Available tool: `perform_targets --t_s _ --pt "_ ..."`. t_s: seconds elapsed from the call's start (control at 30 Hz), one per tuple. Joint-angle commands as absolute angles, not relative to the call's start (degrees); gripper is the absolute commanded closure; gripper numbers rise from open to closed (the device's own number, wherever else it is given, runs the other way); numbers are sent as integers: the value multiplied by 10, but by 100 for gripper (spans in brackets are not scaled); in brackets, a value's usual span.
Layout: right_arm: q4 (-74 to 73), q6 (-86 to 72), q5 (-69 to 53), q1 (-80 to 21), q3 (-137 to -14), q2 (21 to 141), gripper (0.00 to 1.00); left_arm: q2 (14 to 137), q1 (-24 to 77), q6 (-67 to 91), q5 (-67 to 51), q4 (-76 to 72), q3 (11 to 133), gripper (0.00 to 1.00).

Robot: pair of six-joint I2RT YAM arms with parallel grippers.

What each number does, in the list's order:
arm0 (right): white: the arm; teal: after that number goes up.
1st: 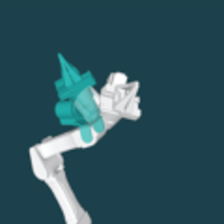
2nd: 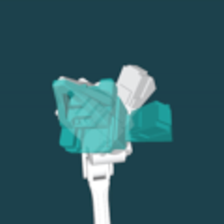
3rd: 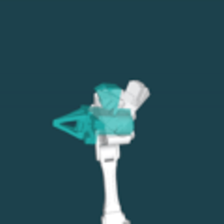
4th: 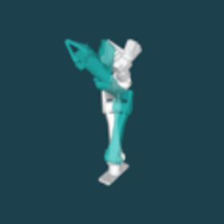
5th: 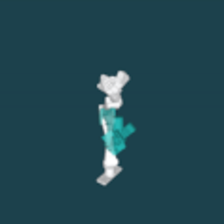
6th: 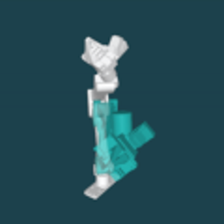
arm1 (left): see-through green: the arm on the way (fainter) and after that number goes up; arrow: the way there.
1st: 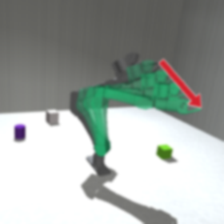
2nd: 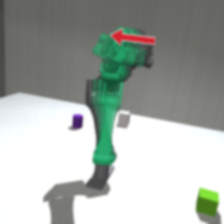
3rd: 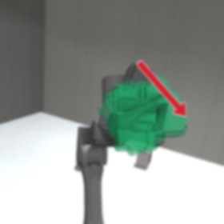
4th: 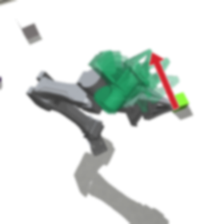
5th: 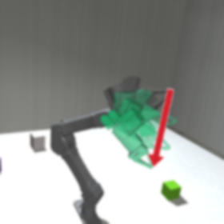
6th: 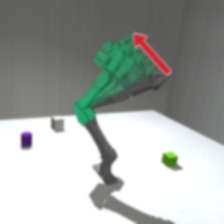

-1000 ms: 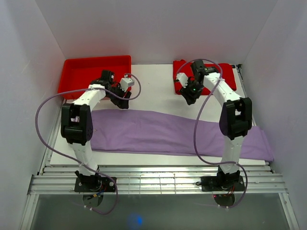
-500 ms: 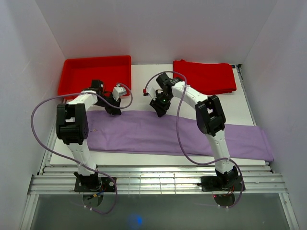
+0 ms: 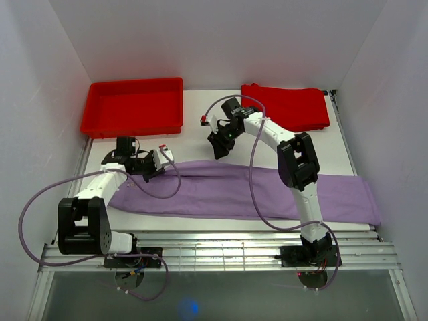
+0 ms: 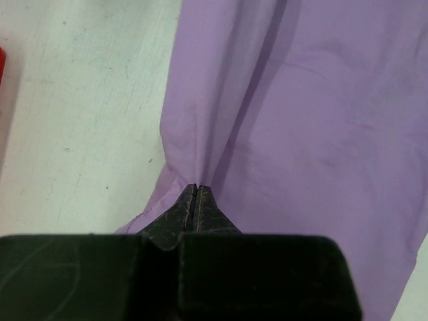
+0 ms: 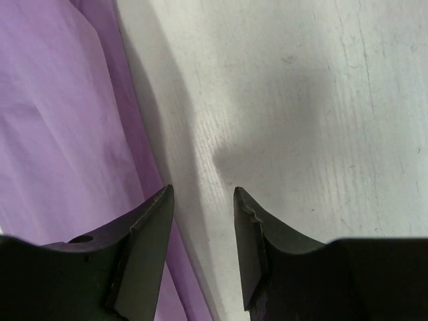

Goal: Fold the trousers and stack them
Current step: Fold the trousers

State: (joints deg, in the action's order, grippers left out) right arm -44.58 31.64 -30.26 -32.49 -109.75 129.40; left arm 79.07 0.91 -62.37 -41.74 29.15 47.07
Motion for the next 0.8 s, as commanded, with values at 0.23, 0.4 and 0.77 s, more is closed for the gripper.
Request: perform_targets --t_s 0.23,0.4,0.77 --pt "-431 264 -350 -343 -1074 1211 66 701 23 -803 -389 266 329 100" --pt "-432 234 -331 -375 -1075 1235 74 687 35 -831 -382 265 291 100" --pt "-395 126 -395 -420 -1101 1296 70 622 48 -932 -354 213 179 100"
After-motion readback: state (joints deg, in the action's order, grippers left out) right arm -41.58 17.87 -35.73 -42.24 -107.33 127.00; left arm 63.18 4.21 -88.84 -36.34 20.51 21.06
